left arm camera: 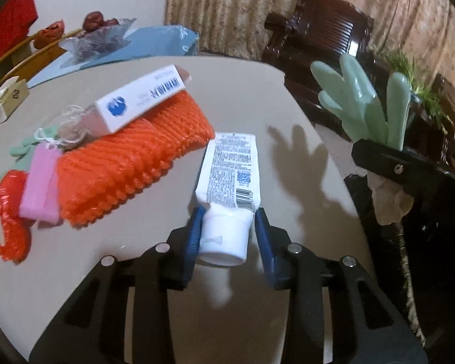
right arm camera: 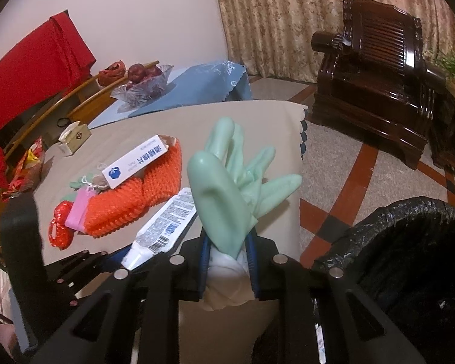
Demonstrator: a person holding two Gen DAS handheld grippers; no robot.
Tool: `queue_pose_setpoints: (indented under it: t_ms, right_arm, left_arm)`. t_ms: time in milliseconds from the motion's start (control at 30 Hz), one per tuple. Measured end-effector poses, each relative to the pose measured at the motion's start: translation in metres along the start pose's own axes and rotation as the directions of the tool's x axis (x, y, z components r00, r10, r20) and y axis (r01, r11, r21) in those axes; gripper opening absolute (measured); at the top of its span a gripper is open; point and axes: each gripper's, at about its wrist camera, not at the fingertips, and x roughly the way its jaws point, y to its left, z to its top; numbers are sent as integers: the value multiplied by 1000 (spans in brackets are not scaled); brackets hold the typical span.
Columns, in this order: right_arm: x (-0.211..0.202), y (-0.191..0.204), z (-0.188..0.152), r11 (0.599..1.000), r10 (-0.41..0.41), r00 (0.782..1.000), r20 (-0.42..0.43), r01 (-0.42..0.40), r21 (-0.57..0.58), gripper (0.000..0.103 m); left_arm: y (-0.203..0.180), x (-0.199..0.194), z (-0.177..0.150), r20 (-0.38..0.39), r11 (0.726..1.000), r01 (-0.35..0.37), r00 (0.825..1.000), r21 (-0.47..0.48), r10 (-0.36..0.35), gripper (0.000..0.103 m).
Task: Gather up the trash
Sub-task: 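Grasp white tube with left gripper while right gripper holds green glove, then carry tube and glove over bin and open both grippers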
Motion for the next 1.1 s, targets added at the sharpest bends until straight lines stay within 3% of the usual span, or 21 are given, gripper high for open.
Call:
queue_pose_setpoints:
  t_ms: [433,733,1100]
  right_arm:
    - [-32,8,-2,999,39,999,19,-39,-24,22]
    - [-33,10,-16,999,42,999,-20,-43,-24,22]
    - [-62,8,-14,999,38,999,30,-37,-27,22]
  left_arm:
    - [-6,-54,-2,84,999,28,996,-21,-26,31]
    - [-2,-46,-23,9,999,26,1000,-41,-25,30]
    - [-15,-97,-8,135,998,54,989,-11,-52,30]
